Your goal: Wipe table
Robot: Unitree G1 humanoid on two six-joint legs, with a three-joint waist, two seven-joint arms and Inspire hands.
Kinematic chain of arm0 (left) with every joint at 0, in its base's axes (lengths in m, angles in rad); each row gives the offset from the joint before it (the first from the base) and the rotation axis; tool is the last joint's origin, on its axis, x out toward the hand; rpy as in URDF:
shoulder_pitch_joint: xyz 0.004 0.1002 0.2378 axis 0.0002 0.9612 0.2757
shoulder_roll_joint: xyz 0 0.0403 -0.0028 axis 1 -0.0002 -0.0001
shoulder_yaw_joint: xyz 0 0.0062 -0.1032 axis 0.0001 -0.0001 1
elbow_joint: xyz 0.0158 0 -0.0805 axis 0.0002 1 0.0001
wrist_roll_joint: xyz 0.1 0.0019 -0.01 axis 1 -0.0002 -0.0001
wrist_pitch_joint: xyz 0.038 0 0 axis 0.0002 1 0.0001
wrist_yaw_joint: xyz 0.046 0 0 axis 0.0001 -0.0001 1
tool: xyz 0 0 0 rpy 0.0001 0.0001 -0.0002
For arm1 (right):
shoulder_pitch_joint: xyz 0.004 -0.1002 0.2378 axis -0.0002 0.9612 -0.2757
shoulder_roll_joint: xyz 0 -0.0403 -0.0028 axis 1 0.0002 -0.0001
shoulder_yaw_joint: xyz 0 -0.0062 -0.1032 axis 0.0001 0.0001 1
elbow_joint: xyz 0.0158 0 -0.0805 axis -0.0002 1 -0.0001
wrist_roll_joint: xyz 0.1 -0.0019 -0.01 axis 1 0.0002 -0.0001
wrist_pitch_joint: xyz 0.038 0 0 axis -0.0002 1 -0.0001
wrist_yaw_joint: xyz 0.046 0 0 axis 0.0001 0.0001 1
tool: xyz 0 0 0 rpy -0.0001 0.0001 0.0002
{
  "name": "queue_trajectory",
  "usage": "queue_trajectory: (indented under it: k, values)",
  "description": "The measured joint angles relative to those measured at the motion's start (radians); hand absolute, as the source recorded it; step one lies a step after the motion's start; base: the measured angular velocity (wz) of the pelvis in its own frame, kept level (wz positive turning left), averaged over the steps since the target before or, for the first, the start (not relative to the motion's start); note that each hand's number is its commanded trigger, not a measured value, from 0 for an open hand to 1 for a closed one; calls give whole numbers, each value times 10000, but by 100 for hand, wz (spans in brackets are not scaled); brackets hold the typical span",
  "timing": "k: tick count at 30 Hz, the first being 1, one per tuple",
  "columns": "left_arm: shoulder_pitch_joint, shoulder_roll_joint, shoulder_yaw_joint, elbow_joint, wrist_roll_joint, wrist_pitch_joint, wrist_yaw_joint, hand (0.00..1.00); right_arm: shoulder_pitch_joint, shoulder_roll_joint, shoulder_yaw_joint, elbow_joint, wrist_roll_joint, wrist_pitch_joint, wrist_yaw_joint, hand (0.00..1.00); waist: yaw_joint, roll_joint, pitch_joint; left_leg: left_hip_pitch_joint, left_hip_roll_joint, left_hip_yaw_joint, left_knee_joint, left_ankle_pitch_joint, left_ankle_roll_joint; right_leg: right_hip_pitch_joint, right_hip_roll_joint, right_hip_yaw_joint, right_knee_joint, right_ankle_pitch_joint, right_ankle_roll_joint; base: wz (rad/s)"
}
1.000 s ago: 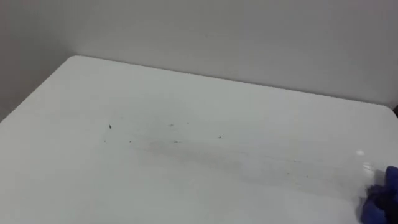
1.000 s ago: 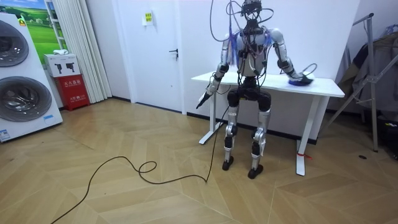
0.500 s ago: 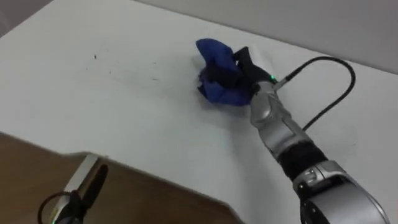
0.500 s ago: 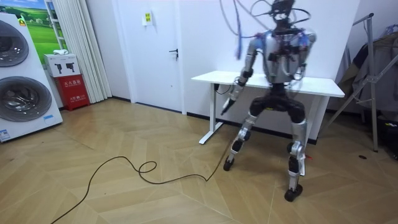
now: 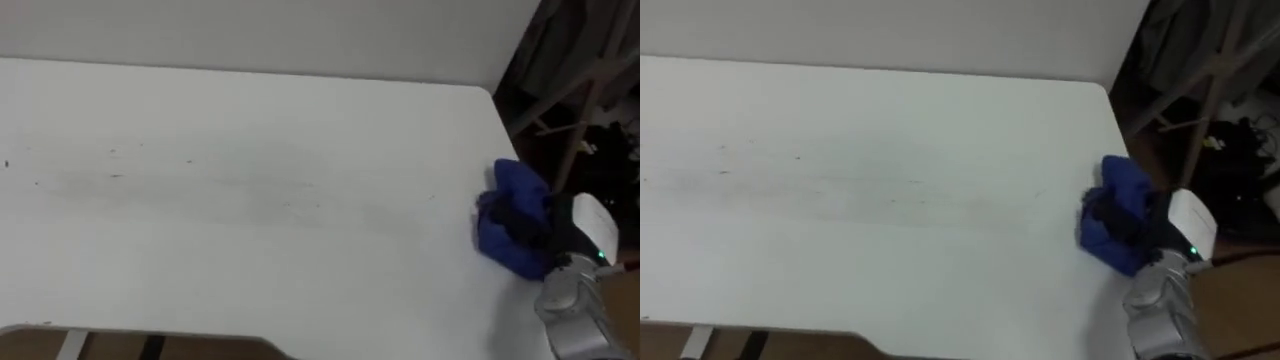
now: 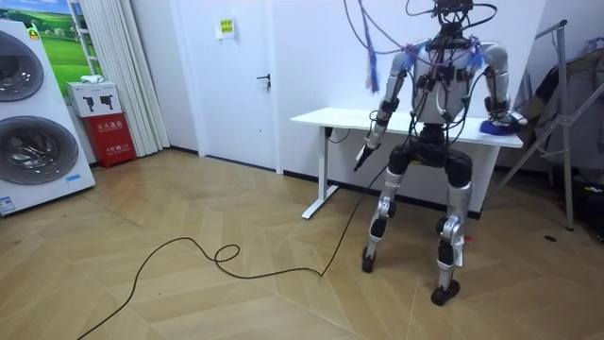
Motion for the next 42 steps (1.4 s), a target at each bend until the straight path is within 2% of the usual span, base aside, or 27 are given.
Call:
queue_trajectory:
  k: [2, 3, 5, 7, 8, 10, 12, 16, 19, 20, 21, 22, 23, 32, 36, 38, 42]
  values:
    - [0, -22, -31, -202, -157, 241, 339, 0, -250, 606, 1147, -405, -404, -23, 252, 100, -152, -2, -9, 5, -183, -164, -356, 127, 97, -77, -93, -249, -88, 171, -2, -11]
    - [-6, -45, -133, -309, -157, 241, 380, 0, -245, 699, 1423, -479, -516, -70, 295, 100, -166, 4, -21, -4, -222, -202, -412, 169, 112, -74, -117, -290, -88, 171, -1, 30]
    - [-50, -144, -230, -833, -118, 232, 394, 0, -171, 932, 2062, -456, -907, -395, 313, 100, -198, -10, -106, 30, -340, -498, -722, 368, 112, 88, -185, -801, -178, 172, 1, 38]
    - [-41, -196, -373, -1089, -96, 182, 418, 0, 26, 898, 2082, -444, -1029, -502, 287, 100, -262, -24, -115, 191, -415, -690, -1023, 563, 115, 240, -228, -1039, -192, 171, 4, 34]
    - [-17, -227, -396, -1124, -20, 181, 453, 0, 91, 860, 2089, -444, -1029, -632, 262, 100, -323, -15, -91, 290, -418, -718, -1128, 619, 105, 336, -228, -1124, -235, 168, 7, 21]
    - [4, -309, -392, -1128, -20, 181, 552, 0, 225, 861, 2078, -510, -1029, -755, 229, 100, -429, -79, -88, 314, -431, -754, -1154, 643, 105, 467, -226, -1300, -372, 166, 10, 10]
    - [-6, -391, -391, -1128, -20, 132, 599, 0, 330, 864, 2049, -512, -1026, -883, 195, 100, -443, -140, -63, 333, -433, -771, -1156, 644, 105, 486, -225, -1311, -370, 166, 11, 3]
    - [3, -419, -386, -1116, -35, -3, 650, 0, 451, 876, 2060, -500, -1023, -1008, 205, 100, -390, -449, -10, 358, -436, -773, -1157, 643, 105, 490, -224, -1292, -371, 167, 10, 0]
    - [67, -421, -388, -1116, -29, -21, 652, 0, 476, 878, 2065, -457, -1057, -1010, 218, 100, -377, -496, 16, 434, -436, -772, -1156, 643, 105, 498, -224, -1287, -370, 167, 9, 0]
    - [122, -420, -387, -1119, -28, -63, 653, 0, 487, 875, 2065, -443, -1064, -1012, 218, 73, -372, -482, 21, 459, -436, -773, -1156, 643, 105, 517, -224, -1281, -370, 167, 10, 0]
    - [161, -420, -387, -1123, -28, -109, 653, 0, 493, 873, 2067, -445, -1063, -1012, 218, 53, -367, -475, 22, 457, -436, -773, -1157, 643, 105, 524, -224, -1283, -370, 166, 10, 0]
    - [248, -420, -386, -1148, -26, -174, 653, 0, 501, 871, 2066, -454, -1063, -1012, 218, 20, -364, -470, 21, 449, -436, -773, -1158, 643, 105, 541, -224, -1283, -370, 167, 10, 0]
    - [340, -422, -386, -1194, -25, -178, 652, 0, 505, 862, 2063, -452, -1063, -1011, 218, 0, -364, -467, 23, 449, -436, -780, -1157, 643, 105, 593, -224, -1288, -370, 167, 10, 0]
    - [810, -403, -397, -1353, -30, -292, 675, 0, 856, 563, 2058, -570, -1166, -1129, 215, 0, -386, -449, 11, 376, -437, -982, -1163, 645, 89, 684, -203, -1396, -378, 164, 13, 4]
    - [884, -404, -408, -1654, -28, -443, 659, 0, 894, 521, 2046, -655, -1325, -1256, 215, 0, -391, -368, -45, 382, -437, -1042, -1164, 647, 87, 683, -192, -1399, -377, 165, 12, 1]
    - [920, -336, -686, -1873, -29, -657, 645, 0, 1035, 477, 2082, -1102, -1374, -1209, 357, 0, -387, -334, -45, 405, -438, -1054, -1176, 647, 87, 675, -190, -1399, -367, 165, 12, 0]
    - [920, -326, -787, -1945, 40, -699, 527, 0, 1459, 196, 2049, -2165, -1346, -1090, 927, 0, -471, -326, -36, 423, -437, -1057, -1191, 649, 84, 624, -184, -1393, -365, 165, 12, 0]
